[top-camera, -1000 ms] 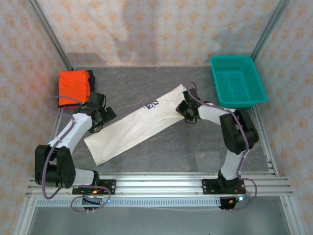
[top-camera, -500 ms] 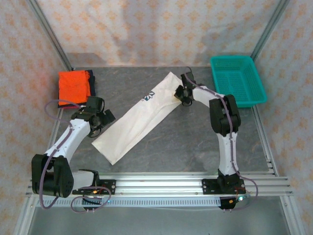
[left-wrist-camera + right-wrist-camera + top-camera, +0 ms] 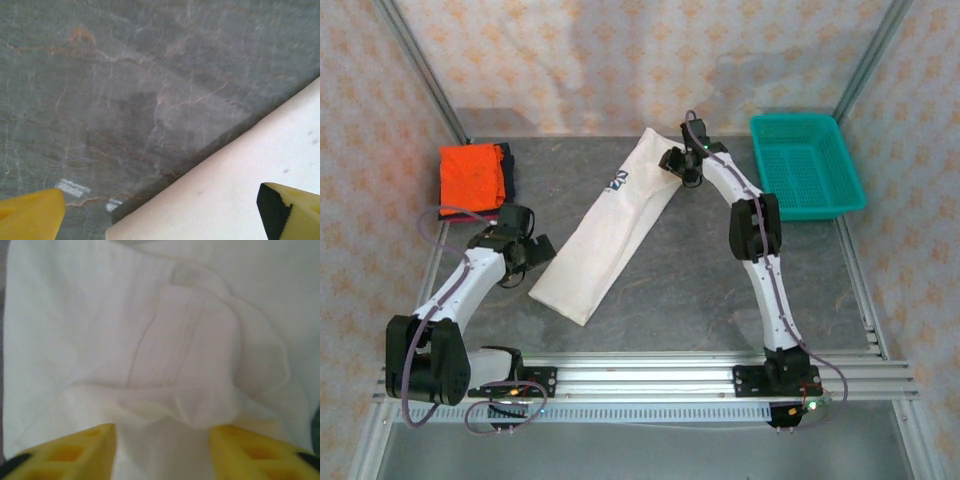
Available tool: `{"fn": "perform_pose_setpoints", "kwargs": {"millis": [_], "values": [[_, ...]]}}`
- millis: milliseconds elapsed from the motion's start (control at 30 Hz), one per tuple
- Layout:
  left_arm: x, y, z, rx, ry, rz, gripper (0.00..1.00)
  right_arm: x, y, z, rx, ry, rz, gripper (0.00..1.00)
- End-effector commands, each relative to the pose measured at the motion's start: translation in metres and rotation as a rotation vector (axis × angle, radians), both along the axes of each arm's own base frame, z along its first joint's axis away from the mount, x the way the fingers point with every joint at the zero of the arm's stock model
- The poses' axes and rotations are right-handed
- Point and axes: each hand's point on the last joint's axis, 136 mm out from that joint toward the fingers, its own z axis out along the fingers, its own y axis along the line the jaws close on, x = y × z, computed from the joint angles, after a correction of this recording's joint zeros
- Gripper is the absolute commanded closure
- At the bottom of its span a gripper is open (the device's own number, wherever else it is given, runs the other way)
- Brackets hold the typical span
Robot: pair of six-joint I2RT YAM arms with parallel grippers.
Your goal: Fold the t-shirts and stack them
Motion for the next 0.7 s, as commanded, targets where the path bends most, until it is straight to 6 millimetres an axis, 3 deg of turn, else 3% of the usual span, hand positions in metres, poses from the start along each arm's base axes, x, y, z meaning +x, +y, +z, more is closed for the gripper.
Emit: {"fn": "perform_pose_setpoints", "kwargs": {"millis": [0,100,200,367,433,533,667], "values": [[-0.005,0.001,-0.002,0.018,0.008,-0.065,0.0,-0.004,0.006,0.1,0.069,-0.21,0.033,0.32],[-0.005,-0.007,-0.011,-0.007,0.052,-0.109,0.04,-0.023,-0.001,0.128,0.08,-0.276,0.033,0.2],[-0.006,-0.018,-0.02,-0.014,0.081,-0.152,0.23,-0.043,-0.013,0.14,0.07,-0.322,0.018,0.14],[-0.014,-0.024,-0.037,-0.008,0.131,-0.171,0.37,-0.074,-0.04,0.143,0.043,-0.341,-0.026,0.14],[-0.017,-0.025,-0.042,-0.003,0.148,-0.17,0.46,-0.084,-0.047,0.144,0.026,-0.346,-0.03,0.14],[-0.021,-0.03,-0.05,-0.023,0.173,-0.173,0.51,-0.097,-0.053,0.146,-0.002,-0.351,-0.029,0.16],[-0.03,-0.042,-0.063,-0.063,0.212,-0.185,0.74,-0.111,-0.059,0.156,-0.023,-0.375,-0.017,0.17]]}}
